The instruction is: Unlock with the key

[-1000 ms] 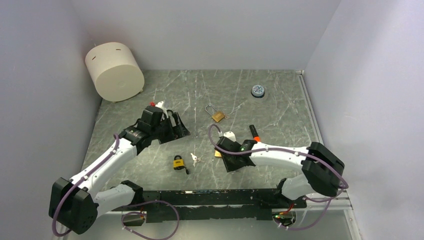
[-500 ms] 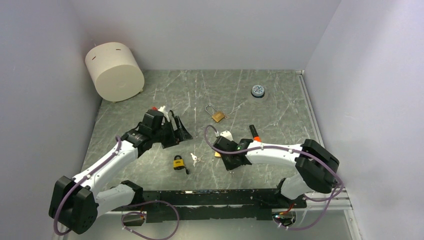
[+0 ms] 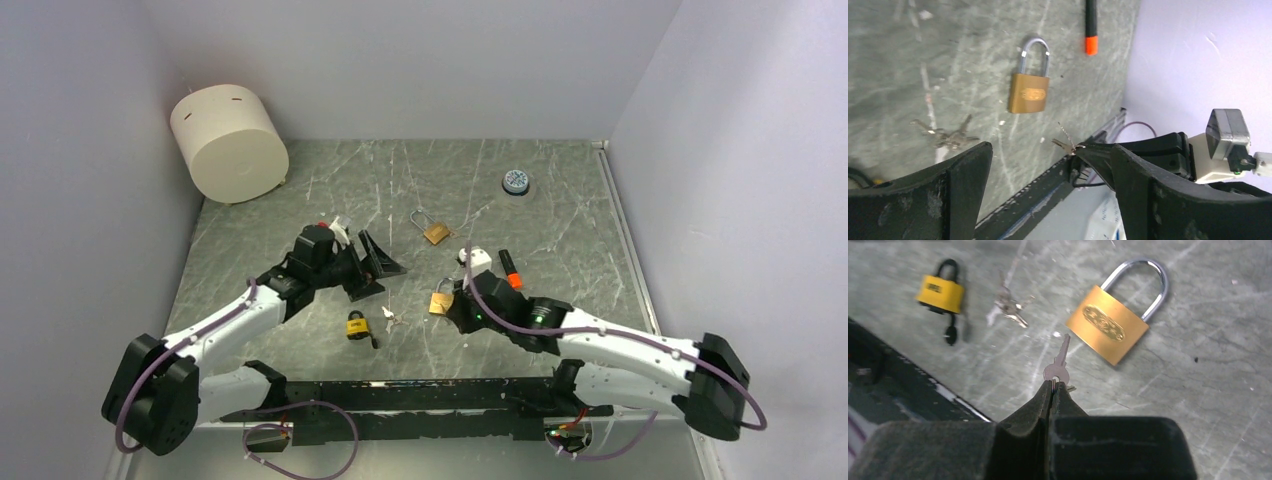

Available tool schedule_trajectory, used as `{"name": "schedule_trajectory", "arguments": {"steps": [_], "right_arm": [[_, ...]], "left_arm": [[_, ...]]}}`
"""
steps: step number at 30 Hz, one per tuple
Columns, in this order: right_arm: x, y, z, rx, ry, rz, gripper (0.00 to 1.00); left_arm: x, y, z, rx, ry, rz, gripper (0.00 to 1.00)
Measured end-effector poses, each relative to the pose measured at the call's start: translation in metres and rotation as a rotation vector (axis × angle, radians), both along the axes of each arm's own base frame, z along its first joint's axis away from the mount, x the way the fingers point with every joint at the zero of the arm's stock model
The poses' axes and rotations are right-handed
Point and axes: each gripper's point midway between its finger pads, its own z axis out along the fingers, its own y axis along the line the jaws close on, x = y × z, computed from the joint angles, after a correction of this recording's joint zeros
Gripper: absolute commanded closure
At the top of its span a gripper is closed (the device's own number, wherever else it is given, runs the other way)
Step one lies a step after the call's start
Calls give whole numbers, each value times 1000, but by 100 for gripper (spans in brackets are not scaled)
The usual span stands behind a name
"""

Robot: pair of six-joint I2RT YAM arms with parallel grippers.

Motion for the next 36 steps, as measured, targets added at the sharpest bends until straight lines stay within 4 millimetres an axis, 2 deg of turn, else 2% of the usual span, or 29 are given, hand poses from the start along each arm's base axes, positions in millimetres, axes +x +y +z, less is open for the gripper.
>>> {"name": "schedule_trajectory", "arguments": {"steps": [8,12,15,18,21,30,33,35,36], "right_arm": [[-7,15,63,295,-127,64,100],[-10,22,95,416,-182,101,100],[-13,28,108,471,-208,132,100],[-14,35,109,481,-212,162,100],[-14,40,101,460,-196,180,100],[-12,44,97,448,-200,193,100],[-11,45,95,441,-196,193,100],[-11,45,93,437,-193,194,100],[-12,45,92,432,-189,194,90]], "left_arm": [[-19,-37,17,-127,-12,-115,6],[-29,-48,26,-184,30,-137,9],[-35,-57,33,-239,90,-131,17],[-44,-64,36,-259,146,-136,32],[-47,-67,39,-252,173,-134,48],[-45,-67,34,-244,214,-110,78],[-45,-68,30,-238,229,-106,95],[-45,-68,30,-240,231,-104,97],[-44,-69,32,-244,227,-105,97]]}}
